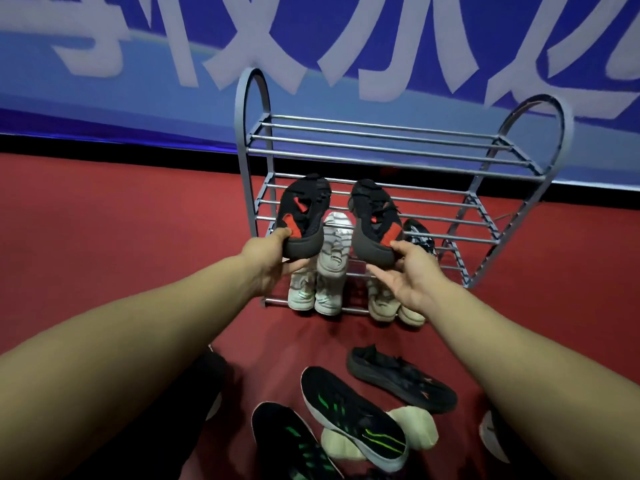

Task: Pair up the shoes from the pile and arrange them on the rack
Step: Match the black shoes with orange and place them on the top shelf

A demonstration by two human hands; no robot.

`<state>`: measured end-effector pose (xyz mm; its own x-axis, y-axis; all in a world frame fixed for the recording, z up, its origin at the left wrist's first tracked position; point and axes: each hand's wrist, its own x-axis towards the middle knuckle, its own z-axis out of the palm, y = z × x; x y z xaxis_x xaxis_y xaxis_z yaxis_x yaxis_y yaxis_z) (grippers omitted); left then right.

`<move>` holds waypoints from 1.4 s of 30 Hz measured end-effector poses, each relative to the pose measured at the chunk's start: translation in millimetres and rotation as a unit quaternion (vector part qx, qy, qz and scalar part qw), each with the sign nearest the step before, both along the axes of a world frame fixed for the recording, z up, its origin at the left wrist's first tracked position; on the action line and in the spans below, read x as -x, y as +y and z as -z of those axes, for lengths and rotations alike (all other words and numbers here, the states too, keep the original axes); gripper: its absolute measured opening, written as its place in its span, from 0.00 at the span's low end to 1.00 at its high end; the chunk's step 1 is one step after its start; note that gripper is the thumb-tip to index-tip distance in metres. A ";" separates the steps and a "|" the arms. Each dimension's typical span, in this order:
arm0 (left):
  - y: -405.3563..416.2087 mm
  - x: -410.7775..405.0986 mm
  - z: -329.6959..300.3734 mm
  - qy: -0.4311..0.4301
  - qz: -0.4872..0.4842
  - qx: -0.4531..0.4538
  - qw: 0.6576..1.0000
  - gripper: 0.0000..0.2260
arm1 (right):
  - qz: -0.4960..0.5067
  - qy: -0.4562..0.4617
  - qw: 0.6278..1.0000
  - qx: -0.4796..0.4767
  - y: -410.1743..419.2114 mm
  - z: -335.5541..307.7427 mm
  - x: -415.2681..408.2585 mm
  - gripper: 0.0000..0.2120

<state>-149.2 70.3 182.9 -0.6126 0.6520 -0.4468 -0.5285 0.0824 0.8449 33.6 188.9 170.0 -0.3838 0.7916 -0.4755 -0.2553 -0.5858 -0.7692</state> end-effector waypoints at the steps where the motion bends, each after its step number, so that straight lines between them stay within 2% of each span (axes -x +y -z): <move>1: 10.7 8.5 1.9 0.000 -0.006 0.001 1.000 0.08 | -0.002 0.003 1.000 -0.004 8.9 -0.9 12.6 0.03; 4: 40.8 33.6 9.4 0.002 -0.006 0.012 1.000 0.08 | -0.004 0.004 1.000 -0.018 33.7 -0.5 49.3 0.04; 8: 74.1 60.7 20.3 0.019 -0.010 0.004 1.000 0.22 | -0.006 -0.014 0.999 -0.032 60.9 4.9 92.8 0.03; 11: 91.9 73.0 29.6 0.032 -0.003 0.008 0.999 0.23 | 0.002 -0.036 0.999 -0.035 70.5 9.5 118.0 0.02; 14: 102.4 84.3 37.8 0.060 0.012 0.027 0.998 0.25 | 0.019 -0.062 0.997 -0.037 74.3 19.0 131.9 0.08; 17: 106.1 91.1 39.2 0.093 0.032 0.058 0.994 0.24 | 0.017 -0.121 0.990 -0.072 72.8 29.7 136.0 0.11; 21: 102.2 89.8 37.9 0.092 0.059 0.098 0.989 0.17 | 0.012 -0.193 0.977 -0.093 65.4 37.7 134.3 0.21; 23: 100.6 88.0 39.7 0.055 0.074 0.106 0.990 0.15 | -0.006 -0.195 0.976 -0.095 62.5 36.8 131.4 0.23; 26: 104.6 88.5 46.9 0.023 0.015 0.067 0.997 0.15 | -0.030 -0.178 0.981 -0.076 60.7 31.8 128.3 0.27; 29: 106.3 82.9 48.3 0.000 -0.025 0.037 0.999 0.07 | -0.029 -0.170 0.982 -0.080 57.4 30.8 124.8 0.26; 36: 98.7 82.6 54.4 0.007 -0.011 0.046 0.999 0.09 | -0.013 -0.165 0.982 -0.086 54.2 39.1 115.1 0.25; 38: 95.2 83.4 55.2 0.020 -0.003 0.044 0.999 0.12 | -0.018 -0.163 0.982 -0.090 52.6 39.8 113.6 0.25; 42: 85.4 82.5 55.2 0.036 0.017 0.034 0.999 0.24 | -0.030 -0.164 0.980 -0.107 47.7 35.3 107.2 0.27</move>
